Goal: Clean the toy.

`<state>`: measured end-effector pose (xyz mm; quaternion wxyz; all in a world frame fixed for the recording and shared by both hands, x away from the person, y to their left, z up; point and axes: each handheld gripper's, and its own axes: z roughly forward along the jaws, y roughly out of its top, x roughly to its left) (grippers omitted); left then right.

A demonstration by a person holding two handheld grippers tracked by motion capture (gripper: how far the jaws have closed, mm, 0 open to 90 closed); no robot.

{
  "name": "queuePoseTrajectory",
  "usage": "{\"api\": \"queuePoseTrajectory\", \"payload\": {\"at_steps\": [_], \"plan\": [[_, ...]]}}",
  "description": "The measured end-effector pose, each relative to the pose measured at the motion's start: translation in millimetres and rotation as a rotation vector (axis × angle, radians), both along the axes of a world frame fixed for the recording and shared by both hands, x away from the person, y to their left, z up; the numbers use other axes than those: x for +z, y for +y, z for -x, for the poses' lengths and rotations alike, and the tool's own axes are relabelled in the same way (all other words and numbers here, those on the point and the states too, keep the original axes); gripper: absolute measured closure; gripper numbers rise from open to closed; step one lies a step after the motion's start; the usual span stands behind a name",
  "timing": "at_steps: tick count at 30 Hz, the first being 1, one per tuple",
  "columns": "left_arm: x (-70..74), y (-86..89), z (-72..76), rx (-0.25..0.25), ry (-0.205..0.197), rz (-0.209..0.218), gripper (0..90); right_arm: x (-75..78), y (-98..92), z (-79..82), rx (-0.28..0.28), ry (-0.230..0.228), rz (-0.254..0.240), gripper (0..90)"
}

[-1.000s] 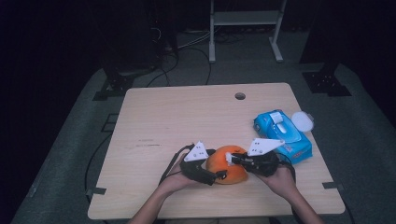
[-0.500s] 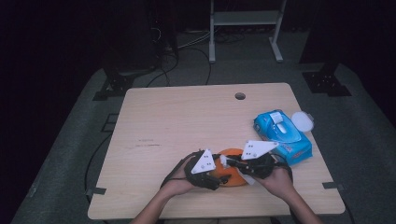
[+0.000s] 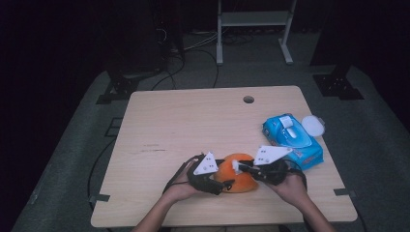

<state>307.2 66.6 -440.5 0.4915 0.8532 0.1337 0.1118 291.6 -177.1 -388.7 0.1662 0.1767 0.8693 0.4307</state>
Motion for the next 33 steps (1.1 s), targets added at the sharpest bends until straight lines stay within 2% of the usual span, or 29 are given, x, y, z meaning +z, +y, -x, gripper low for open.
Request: {"api": "queuePoseTrajectory", "payload": {"at_steps": [2,4,5,6,7,8,9,10,11,12,14,17,18,19,20,23,24,25,26,28,31,33], "plan": [[-2.3,3.5,-2.5,0.004,0.026,0.026,28.4,-1.7,-11.6,-2.9,-0.034,0.015,-0.015,82.6],[-1.2,2.1,-2.2,-0.002,0.025,0.024,24.7,-3.0,-15.7,-4.0,-0.043,0.027,-0.03,82.6],[1.6,0.4,-2.4,-0.004,0.031,0.025,24.7,-5.0,-16.0,-3.9,-0.042,0.032,-0.035,82.6],[3.6,-0.1,-3.4,-0.005,0.04,0.027,18.8,-6.1,-12.6,-2.6,-0.033,0.021,-0.027,82.6],[6.0,-0.7,-4.7,0.011,0.037,0.057,13.5,-6.9,-7.6,-0.3,-0.01,0.026,-0.042,82.5],[6.9,-1.2,-4.9,0.024,0.037,0.073,12.9,-7.1,-4.9,0.8,0.006,0.03,-0.05,82.6],[6.9,-1.2,-4.9,0.024,0.037,0.073,13.2,-7.1,-4.9,0.8,0.006,0.03,-0.05,82.6],[5.9,-3.3,-3.1,0.035,0.015,0.035,17.5,-6.7,3.4,4.2,0.02,0.019,-0.036,82.5],[5.0,-2.8,-2.7,0.036,0.008,0.027,21.3,-6.0,4.7,4.3,0.016,0.003,-0.015,82.5],[4.9,-1.5,-3.1,0.037,0.021,0.029,23.3,-5.1,4.6,3.5,0.013,-0.007,0.0,82.5],[4.8,1.5,-4.8,0.035,0.021,0.025,26.2,-3.7,-1.2,0.0,-0.001,0.011,-0.018,82.6],[3.2,4.8,-7.2,0.052,0.041,0.029,26.7,-3.8,-10.7,-4.6,-0.03,0.011,-0.021,82.6],[0.4,8.0,-10.2,0.054,0.058,0.043,26.7,-5.6,-21.8,-8.5,-0.079,0.005,-0.019,82.6],[0.4,8.0,-10.2,0.054,0.058,0.043,26.7,-5.6,-21.8,-8.5,-0.079,0.005,-0.019,82.6],[-0.3,8.6,-11.0,0.055,0.063,0.042,26.7,-6.9,-26.4,-9.3,-0.088,0.019,-0.046,82.6],[-0.9,6.6,-10.1,0.067,0.057,0.029,26.8,-6.5,-23.3,-7.8,-0.083,0.007,-0.036,82.6],[-3.0,7.3,-10.2,0.082,0.055,0.021,26.8,-4.3,-16.3,-4.2,-0.059,0.009,-0.044,82.5],[-3.0,7.3,-10.2,0.082,0.055,0.021,26.8,-4.3,-16.3,-4.2,-0.059,0.009,-0.044,82.5],[-4.9,10.2,-11.1,0.09,0.07,0.02,26.9,-5.6,-6.3,0.5,-0.01,0.019,-0.053,82.5],[-5.2,13.1,-12.4,0.087,0.079,0.023,27.0,-6.5,-3.5,1.4,-0.003,0.02,-0.045,82.5],[-4.9,16.1,-13.4,0.091,0.09,0.028,27.6,-7.1,-9.7,-3.8,-0.036,0.01,-0.026,82.6],[-5.4,14.9,-14.4,0.095,0.092,0.035,27.7,-10.8,-19.8,-9.3,-0.062,0.031,-0.039,82.6]]}}
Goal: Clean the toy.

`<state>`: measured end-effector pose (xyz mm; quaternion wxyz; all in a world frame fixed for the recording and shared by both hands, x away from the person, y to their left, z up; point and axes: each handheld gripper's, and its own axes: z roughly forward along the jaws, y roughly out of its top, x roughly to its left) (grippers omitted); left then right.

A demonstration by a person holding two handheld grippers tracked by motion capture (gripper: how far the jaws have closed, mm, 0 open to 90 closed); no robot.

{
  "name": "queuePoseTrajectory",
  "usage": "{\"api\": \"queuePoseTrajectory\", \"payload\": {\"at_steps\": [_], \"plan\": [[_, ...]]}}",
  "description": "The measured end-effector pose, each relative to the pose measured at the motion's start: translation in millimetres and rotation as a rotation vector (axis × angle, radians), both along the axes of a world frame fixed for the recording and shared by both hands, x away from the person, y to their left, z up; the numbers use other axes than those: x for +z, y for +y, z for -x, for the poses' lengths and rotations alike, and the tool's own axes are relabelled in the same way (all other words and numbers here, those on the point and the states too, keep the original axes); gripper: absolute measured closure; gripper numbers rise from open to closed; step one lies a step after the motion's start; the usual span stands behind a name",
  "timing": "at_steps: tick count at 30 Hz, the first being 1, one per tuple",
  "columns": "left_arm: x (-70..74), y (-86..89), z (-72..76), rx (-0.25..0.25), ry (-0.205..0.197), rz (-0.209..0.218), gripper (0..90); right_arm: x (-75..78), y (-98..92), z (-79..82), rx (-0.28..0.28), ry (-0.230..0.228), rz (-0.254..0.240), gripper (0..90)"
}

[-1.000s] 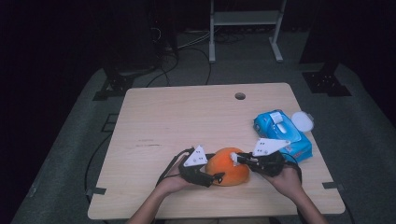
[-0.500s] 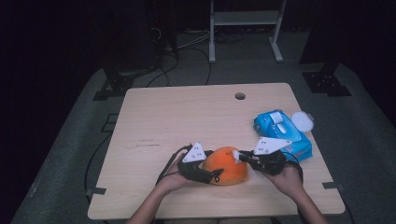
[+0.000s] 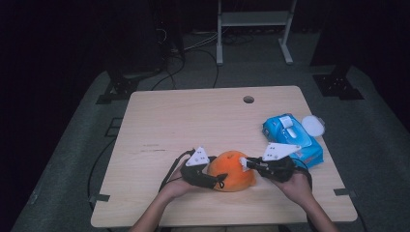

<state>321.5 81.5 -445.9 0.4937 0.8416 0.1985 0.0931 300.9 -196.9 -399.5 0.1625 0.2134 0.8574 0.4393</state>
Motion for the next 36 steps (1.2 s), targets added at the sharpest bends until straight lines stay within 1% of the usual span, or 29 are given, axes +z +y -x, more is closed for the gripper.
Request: {"api": "queuePoseTrajectory", "payload": {"at_steps": [1,2,3,6,7,8,9,10,11,12,14,15,16,17,18,19,20,21,22,24,26,29,30,32,33,34,35,36], "plan": [[0.0,0.0,0.0,0.0,0.0,0.0,27.7,0.0,0.0,0.0,0.0,0.0,0.0,82.6],[0.1,-0.6,0.0,0.0,-0.002,-0.002,27.7,-4.2,-5.4,-2.0,-0.008,0.013,-0.006,82.6],[0.4,-1.4,0.2,-0.001,-0.007,-0.009,27.7,-4.2,-5.4,-1.6,-0.008,0.015,-0.006,82.6],[-0.5,0.4,-0.6,0.002,-0.003,-0.009,27.7,-1.7,-1.0,1.5,0.003,0.012,-0.013,82.6],[-1.7,2.6,-1.2,0.007,0.004,-0.006,27.7,-0.5,2.9,4.0,0.019,0.014,-0.022,82.5],[-2.9,3.9,-1.5,0.012,0.01,0.001,27.7,-1.0,13.1,8.9,0.074,0.022,-0.035,82.4],[-3.0,4.4,-1.9,0.01,0.009,-0.004,27.7,-1.8,16.9,10.5,0.077,0.017,-0.016,82.4],[-3.0,4.4,-1.9,0.01,0.009,-0.004,27.7,-1.8,16.9,10.5,0.077,0.017,-0.016,82.4],[-2.9,4.5,-1.9,0.012,0.012,-0.002,27.7,-2.7,19.4,11.0,0.079,0.003,0.008,82.4],[-2.7,4.5,-2.2,0.009,0.01,-0.002,27.7,-3.5,14.4,6.6,0.062,0.019,-0.004,82.5],[-2.9,4.4,-2.1,0.007,0.011,0.008,27.8,-4.9,5.3,1.6,0.038,0.023,-0.006,82.5],[-2.8,4.0,-2.2,0.009,0.013,0.008,27.8,-6.5,-0.5,-1.5,0.023,0.034,-0.016,82.5],[-2.8,4.0,-2.2,0.009,0.013,0.008,27.8,-6.5,-0.5,-1.5,0.023,0.034,-0.016,82.5],[-2.5,2.7,-2.0,0.011,0.012,0.009,27.8,-8.1,-5.3,-4.0,0.01,0.044,-0.022,82.6],[-2.1,1.6,-1.5,0.009,0.005,0.005,27.8,-9.3,-9.4,-5.7,-0.005,0.05,-0.02,82.6],[-1.4,-0.4,0.5,0.01,-0.007,-0.006,27.9,-6.3,-9.4,-4.8,-0.009,0.051,-0.03,82.6],[-1.4,-0.4,0.5,0.01,-0.007,-0.006,27.9,-6.3,-9.4,-4.8,-0.009,0.051,-0.03,82.6],[-0.2,-4.3,5.0,-0.004,-0.036,-0.02,27.9,0.0,-6.3,-2.7,-0.003,0.026,-0.052,82.7],[0.6,-6.8,7.7,-0.009,-0.05,-0.031,27.9,2.3,-4.9,-2.5,-0.001,0.02,-0.061,82.7],[2.5,-11.4,12.4,-0.02,-0.069,-0.043,27.8,6.9,-2.2,-2.5,-0.006,0.004,-0.068,82.7],[4.1,-13.6,16.2,-0.044,-0.088,-0.055,27.9,7.4,-2.1,-3.1,-0.014,-0.002,-0.069,82.7],[5.0,-13.8,17.7,-0.054,-0.089,-0.055,27.9,4.8,-4.7,-3.2,-0.025,-0.004,-0.054,82.7],[5.9,-15.4,19.1,-0.062,-0.096,-0.062,28.0,3.1,-10.7,-3.9,-0.038,0.012,-0.06,82.7],[6.5,-17.3,20.1,-0.063,-0.101,-0.066,27.9,3.0,-12.0,-3.9,-0.041,0.015,-0.062,82.7],[8.1,-21.6,23.2,-0.074,-0.12,-0.092,27.9,3.3,-9.0,-2.1,-0.039,0.018,-0.062,82.7],[8.1,-21.6,23.2,-0.074,-0.12,-0.092,27.7,3.2,-6.1,-1.0,-0.031,0.015,-0.064,82.7],[9.3,-23.2,25.7,-0.089,-0.126,-0.109,26.8,3.0,-1.3,0.6,-0.014,0.017,-0.068,82.7],[9.3,-23.2,25.7,-0.089,-0.126,-0.109,25.7,3.0,-1.3,0.6,-0.014,0.017,-0.068,82.7]]}}
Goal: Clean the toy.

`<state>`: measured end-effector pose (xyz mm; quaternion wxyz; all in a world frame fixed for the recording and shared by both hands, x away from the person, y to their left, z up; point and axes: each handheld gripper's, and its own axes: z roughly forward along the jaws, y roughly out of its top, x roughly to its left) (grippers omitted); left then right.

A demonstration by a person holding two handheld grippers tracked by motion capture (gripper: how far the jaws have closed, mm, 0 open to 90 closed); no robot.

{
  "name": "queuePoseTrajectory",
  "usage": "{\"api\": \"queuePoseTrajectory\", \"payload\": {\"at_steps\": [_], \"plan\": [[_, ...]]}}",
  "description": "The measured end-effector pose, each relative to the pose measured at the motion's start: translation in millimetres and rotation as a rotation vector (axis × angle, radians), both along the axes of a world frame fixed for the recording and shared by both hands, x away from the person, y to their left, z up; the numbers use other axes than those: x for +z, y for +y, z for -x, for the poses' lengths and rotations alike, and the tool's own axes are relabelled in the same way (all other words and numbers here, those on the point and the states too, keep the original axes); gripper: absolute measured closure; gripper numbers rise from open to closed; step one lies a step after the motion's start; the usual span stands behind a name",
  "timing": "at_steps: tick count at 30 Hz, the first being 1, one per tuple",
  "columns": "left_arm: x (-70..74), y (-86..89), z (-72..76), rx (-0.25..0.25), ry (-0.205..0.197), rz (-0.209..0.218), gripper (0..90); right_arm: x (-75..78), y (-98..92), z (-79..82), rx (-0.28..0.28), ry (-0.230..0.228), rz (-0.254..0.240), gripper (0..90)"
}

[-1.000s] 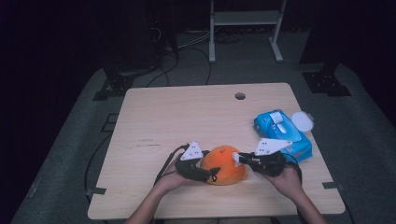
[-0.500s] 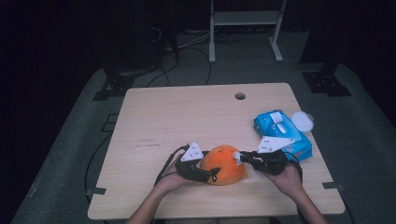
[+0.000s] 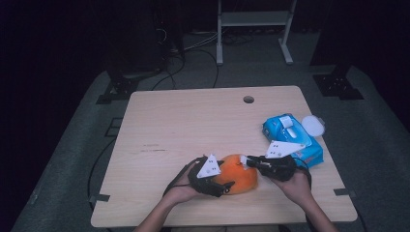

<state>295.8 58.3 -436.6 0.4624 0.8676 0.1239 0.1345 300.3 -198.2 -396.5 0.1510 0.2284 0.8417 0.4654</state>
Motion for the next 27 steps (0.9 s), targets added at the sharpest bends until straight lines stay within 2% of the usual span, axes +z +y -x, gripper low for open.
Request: {"api": "queuePoseTrajectory", "payload": {"at_steps": [1,2,3,4,5,6,7,8,9,10,13,14,16,18,20,21,22,23,26,27], "plan": [[0.5,1.4,-0.4,-0.006,0.005,-0.003,25.7,-0.3,4.9,1.4,0.018,-0.004,0.005,82.6],[2.6,6.3,-5.3,-0.008,0.04,0.016,19.9,-0.5,10.4,2.5,0.032,-0.016,0.027,82.7],[2.6,6.3,-5.3,-0.008,0.04,0.016,17.5,-0.6,10.5,2.0,0.037,-0.006,0.024,82.7],[4.2,9.2,-8.6,0.0,0.059,0.036,14.0,-1.0,9.6,1.7,0.038,-0.002,0.023,82.7],[4.1,11.0,-14.4,0.041,0.079,0.058,9.5,-2.1,7.9,2.0,0.036,0.001,0.02,82.7],[4.1,11.0,-14.4,0.041,0.079,0.058,8.3,-2.8,6.8,1.8,0.037,0.0,0.014,82.6],[-3.2,6.8,-17.0,0.044,0.122,0.058,9.1,-3.2,5.4,1.1,0.041,0.007,0.003,82.6],[-7.5,3.6,-16.2,0.043,0.127,0.062,12.2,-3.1,4.6,0.8,0.043,0.015,-0.007,82.6],[-9.0,1.2,-14.5,0.055,0.102,0.06,15.4,-2.9,4.5,0.9,0.04,0.022,-0.009,82.6],[-9.0,1.2,-14.5,0.055,0.102,0.06,22.0,-2.7,4.4,0.7,0.034,0.021,-0.009,82.6],[4.0,-2.2,-7.6,0.094,-0.04,0.065,34.0,1.5,0.6,-0.2,0.026,0.026,-0.052,82.6],[4.0,-2.2,-7.6,0.094,-0.04,0.065,35.0,1.5,0.6,-0.2,0.026,0.026,-0.052,82.6],[6.4,-5.4,-2.5,0.142,-0.221,0.024,34.8,7.5,-5.6,-2.9,0.011,0.023,-0.091,82.6],[4.8,-4.6,-3.4,0.134,-0.221,0.024,33.3,5.6,-8.5,-6.2,-0.007,0.026,-0.082,82.6],[-1.3,2.6,-8.1,0.091,-0.151,0.039,30.3,-2.3,-13.6,-12.7,-0.032,0.032,-0.046,82.7],[-2.0,5.9,-9.8,0.064,-0.102,0.055,27.5,-8.0,-19.0,-17.4,-0.03,0.068,-0.064,82.7],[-2.0,5.9,-9.8,0.064,-0.102,0.055,25.8,-8.0,-19.0,-17.4,-0.03,0.068,-0.064,82.7],[-2.6,9.0,-10.7,0.051,-0.079,0.08,25.5,-16.2,-30.3,-24.5,-0.028,0.133,-0.119,82.7],[-2.9,9.2,-10.4,0.046,-0.08,0.079,25.2,-12.8,-30.8,-20.9,-0.043,0.103,-0.084,82.7],[-3.1,8.0,-10.0,0.041,-0.084,0.075,25.5,-11.2,-29.9,-19.8,-0.043,0.1,-0.087,82.7]]}}
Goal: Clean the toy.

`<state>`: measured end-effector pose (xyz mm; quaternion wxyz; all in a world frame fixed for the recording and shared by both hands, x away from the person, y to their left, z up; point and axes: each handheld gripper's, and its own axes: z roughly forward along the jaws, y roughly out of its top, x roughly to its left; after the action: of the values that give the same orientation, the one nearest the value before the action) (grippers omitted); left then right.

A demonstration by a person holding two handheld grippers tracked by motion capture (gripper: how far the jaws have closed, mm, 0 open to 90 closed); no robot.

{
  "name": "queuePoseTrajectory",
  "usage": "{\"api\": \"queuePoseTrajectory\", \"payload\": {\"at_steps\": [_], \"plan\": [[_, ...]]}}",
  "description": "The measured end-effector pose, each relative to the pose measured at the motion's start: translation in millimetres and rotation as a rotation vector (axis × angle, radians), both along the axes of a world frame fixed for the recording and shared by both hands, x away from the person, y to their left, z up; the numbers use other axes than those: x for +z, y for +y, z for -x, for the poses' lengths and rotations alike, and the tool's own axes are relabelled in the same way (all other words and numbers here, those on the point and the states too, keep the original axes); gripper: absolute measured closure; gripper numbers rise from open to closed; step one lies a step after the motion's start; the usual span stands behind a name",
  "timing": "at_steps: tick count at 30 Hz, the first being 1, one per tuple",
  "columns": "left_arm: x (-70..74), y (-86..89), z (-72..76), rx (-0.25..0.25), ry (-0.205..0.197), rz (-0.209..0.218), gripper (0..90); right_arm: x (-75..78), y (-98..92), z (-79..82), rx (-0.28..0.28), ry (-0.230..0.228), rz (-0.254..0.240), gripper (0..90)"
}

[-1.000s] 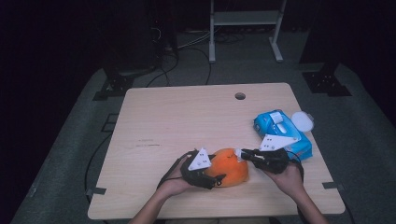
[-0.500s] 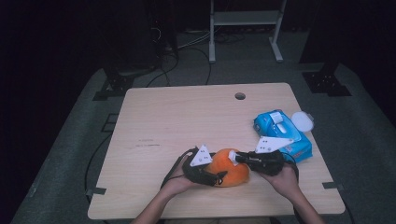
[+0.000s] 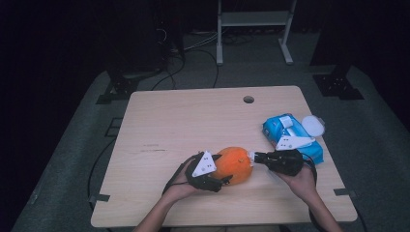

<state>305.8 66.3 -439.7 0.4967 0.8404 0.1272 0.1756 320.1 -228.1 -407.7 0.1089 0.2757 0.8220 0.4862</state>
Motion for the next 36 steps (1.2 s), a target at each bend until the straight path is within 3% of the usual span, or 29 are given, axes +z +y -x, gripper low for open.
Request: {"api": "queuePoseTrajectory", "payload": {"at_steps": [4,6,8,9,10,12,14,17,23,26,29,30,31,32,35,36], "plan": [[-1.7,-3.5,3.1,-0.034,-0.007,-0.018,25.8,6.1,14.3,6.0,0.045,-0.016,-0.008,82.6],[-1.3,-1.3,2.9,-0.039,-0.006,-0.039,25.3,6.4,23.5,8.7,0.066,-0.027,0.016,82.6],[1.5,4.1,-2.1,-0.019,0.035,-0.002,21.3,5.2,24.7,8.3,0.068,-0.024,0.02,82.6],[1.5,4.1,-2.1,-0.019,0.035,-0.002,18.5,4.4,23.6,7.8,0.062,-0.017,0.016,82.6],[5.0,7.8,-8.0,0.014,0.096,0.045,15.8,3.0,22.0,8.1,0.059,-0.007,0.011,82.6],[3.0,6.7,-9.7,0.022,0.121,0.056,13.9,0.6,21.8,9.3,0.067,-0.001,0.003,82.6],[0.4,5.8,-7.0,0.017,0.087,0.037,21.1,1.4,22.6,10.7,0.07,-0.009,0.016,82.6],[1.5,7.9,-7.3,0.02,0.088,0.03,26.5,4.4,15.7,7.5,0.053,-0.015,0.027,82.5],[-1.7,13.7,-10.3,0.01,0.097,0.037,26.8,-2.6,-6.0,0.9,-0.02,0.01,0.047,82.5],[0.8,7.0,-5.2,-0.007,0.066,0.011,26.7,0.9,-2.8,1.4,-0.008,0.001,0.028,82.4],[0.9,0.7,0.9,-0.038,0.027,-0.009,26.7,10.2,7.6,5.6,0.037,-0.019,-0.018,82.5],[0.9,-0.4,2.1,-0.039,0.02,-0.013,26.8,11.8,11.5,6.7,0.051,-0.024,-0.013,82.5],[0.9,-0.4,2.1,-0.039,0.02,-0.013,26.7,11.8,11.5,6.7,0.051,-0.024,-0.013,82.5],[1.1,1.5,1.0,-0.036,0.024,-0.018,26.6,10.0,16.6,7.9,0.056,-0.032,0.017,82.4],[0.7,4.3,-0.6,-0.03,0.039,-0.009,26.4,6.3,13.4,6.1,0.054,-0.014,0.013,82.4],[0.6,6.5,-2.5,-0.028,0.051,-0.003,26.1,0.9,6.6,3.8,0.032,-0.005,0.033,82.4]]}}
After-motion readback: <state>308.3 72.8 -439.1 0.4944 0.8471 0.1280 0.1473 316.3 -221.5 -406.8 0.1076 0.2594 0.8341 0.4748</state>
